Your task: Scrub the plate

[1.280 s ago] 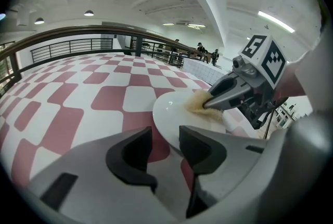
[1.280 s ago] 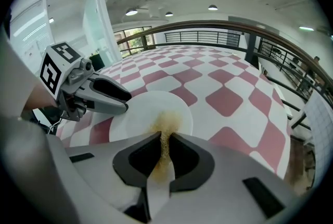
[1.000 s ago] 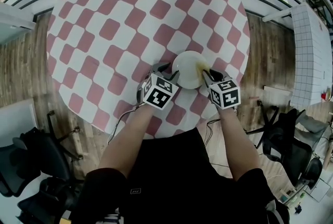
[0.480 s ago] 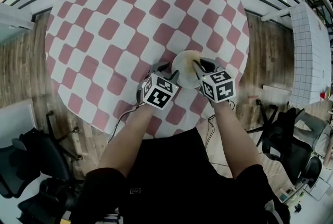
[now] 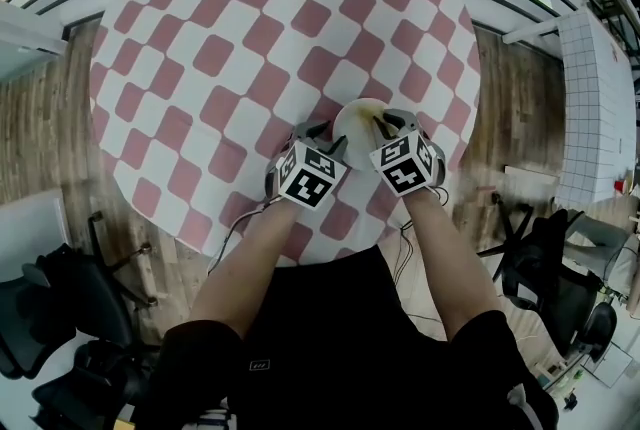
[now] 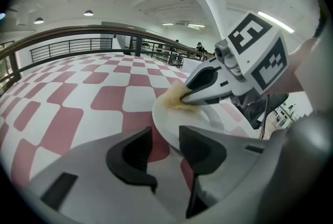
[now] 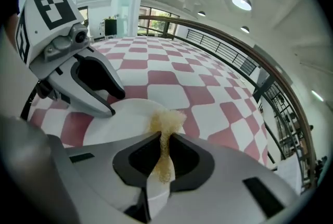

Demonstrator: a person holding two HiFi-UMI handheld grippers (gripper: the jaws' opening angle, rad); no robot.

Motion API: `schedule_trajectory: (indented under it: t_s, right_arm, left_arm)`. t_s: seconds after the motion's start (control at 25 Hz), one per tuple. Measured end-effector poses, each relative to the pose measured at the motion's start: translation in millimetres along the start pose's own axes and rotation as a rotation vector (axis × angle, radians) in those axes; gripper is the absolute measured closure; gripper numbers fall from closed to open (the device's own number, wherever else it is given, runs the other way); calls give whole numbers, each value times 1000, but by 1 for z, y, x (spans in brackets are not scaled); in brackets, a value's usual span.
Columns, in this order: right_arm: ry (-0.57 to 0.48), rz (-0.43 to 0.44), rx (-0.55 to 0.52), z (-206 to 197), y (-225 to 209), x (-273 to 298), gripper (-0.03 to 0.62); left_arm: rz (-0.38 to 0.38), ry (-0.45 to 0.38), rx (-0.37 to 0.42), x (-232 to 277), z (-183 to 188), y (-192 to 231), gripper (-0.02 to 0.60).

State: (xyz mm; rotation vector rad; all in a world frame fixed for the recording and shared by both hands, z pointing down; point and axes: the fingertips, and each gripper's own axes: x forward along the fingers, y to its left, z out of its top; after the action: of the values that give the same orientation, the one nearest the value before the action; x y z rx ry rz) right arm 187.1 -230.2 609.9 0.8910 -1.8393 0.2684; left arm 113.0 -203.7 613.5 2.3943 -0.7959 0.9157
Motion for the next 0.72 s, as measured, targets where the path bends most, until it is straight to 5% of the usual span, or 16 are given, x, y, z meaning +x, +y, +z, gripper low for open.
schedule_trajectory:
  t_s: [0.24, 0.44, 0.72]
  right_arm:
    - [46, -90, 18, -29, -31, -14, 542]
    - [109, -130, 157, -71, -49, -35, 542]
    - [-36, -117, 394, -86, -33, -102, 542]
  left_arm:
    - [-2, 0, 0, 1, 0, -1, 416]
    - [-14, 14, -18, 0, -4, 2, 416]
    - [-28, 26, -45, -12, 1, -3, 419]
